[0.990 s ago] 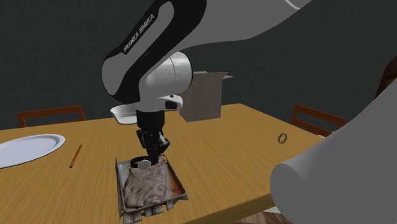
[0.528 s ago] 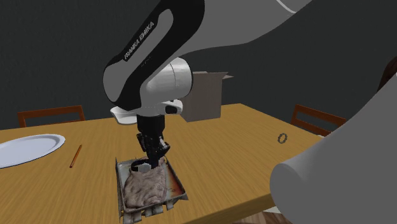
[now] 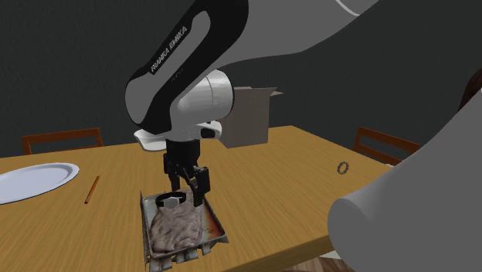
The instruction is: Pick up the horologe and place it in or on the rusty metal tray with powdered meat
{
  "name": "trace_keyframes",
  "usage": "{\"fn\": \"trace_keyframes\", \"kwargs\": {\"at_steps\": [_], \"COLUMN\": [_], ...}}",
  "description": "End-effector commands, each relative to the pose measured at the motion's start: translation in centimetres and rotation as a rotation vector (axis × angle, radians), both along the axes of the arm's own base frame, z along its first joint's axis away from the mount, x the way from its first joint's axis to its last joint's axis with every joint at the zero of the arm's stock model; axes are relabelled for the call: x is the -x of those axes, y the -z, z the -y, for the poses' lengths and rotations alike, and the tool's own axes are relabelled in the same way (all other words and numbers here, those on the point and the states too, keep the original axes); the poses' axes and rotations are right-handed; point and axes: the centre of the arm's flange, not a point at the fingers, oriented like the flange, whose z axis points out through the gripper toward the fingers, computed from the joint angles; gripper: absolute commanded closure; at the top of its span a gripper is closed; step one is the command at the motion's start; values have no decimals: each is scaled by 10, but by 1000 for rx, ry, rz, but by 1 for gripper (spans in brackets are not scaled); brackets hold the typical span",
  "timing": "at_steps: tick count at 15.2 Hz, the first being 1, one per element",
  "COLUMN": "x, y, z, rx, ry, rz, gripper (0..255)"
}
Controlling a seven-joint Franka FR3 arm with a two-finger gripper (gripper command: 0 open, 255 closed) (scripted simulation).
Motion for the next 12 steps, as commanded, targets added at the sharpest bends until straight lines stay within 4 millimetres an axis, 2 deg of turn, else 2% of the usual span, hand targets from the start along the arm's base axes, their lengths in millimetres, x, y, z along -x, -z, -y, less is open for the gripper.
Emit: {"fn": "trace_keyframes", "kwargs": {"at_steps": [1, 4, 12], "x": [0, 2, 1], "y": [-13, -50, -50], "z": [1, 2, 2], "rx": [0, 0, 0], "ry": [0, 0, 0], "rz": [0, 0, 0], "gripper": [0, 0, 0]}}
